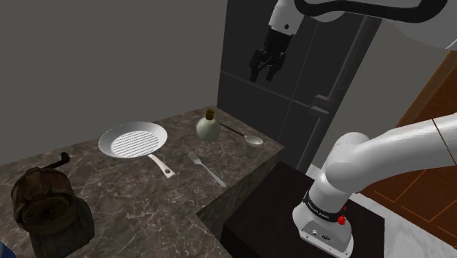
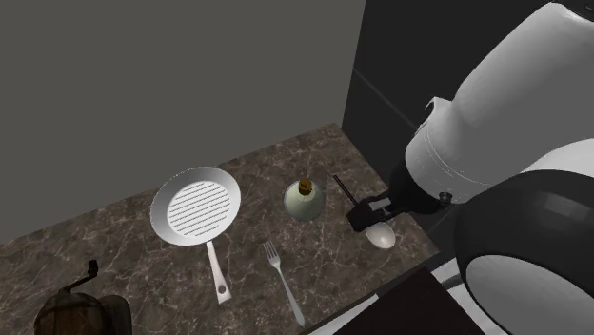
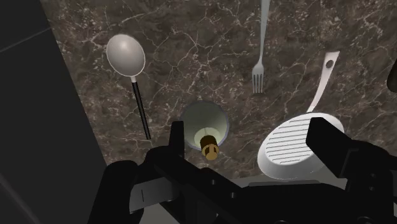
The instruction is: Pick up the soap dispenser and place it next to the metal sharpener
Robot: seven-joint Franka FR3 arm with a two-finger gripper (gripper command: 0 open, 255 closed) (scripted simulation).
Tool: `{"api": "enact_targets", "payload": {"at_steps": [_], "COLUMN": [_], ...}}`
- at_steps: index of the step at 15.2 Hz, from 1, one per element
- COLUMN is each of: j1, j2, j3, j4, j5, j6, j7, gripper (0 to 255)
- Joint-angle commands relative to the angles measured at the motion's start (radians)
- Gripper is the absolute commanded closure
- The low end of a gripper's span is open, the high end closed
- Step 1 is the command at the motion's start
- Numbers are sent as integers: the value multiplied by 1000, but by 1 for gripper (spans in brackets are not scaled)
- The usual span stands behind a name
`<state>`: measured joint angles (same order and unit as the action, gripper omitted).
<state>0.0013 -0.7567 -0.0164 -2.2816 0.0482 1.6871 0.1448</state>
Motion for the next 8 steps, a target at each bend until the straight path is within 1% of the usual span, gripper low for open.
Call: {"api": "enact_targets", "payload": {"at_steps": [1,8], "j1": [0,-2], "j2": [0,210], "j3": [0,3], "j4": [0,-6], "j5": [0,-3], "j6": [0,192], "j7": [0,-1], "gripper": [0,0]}}
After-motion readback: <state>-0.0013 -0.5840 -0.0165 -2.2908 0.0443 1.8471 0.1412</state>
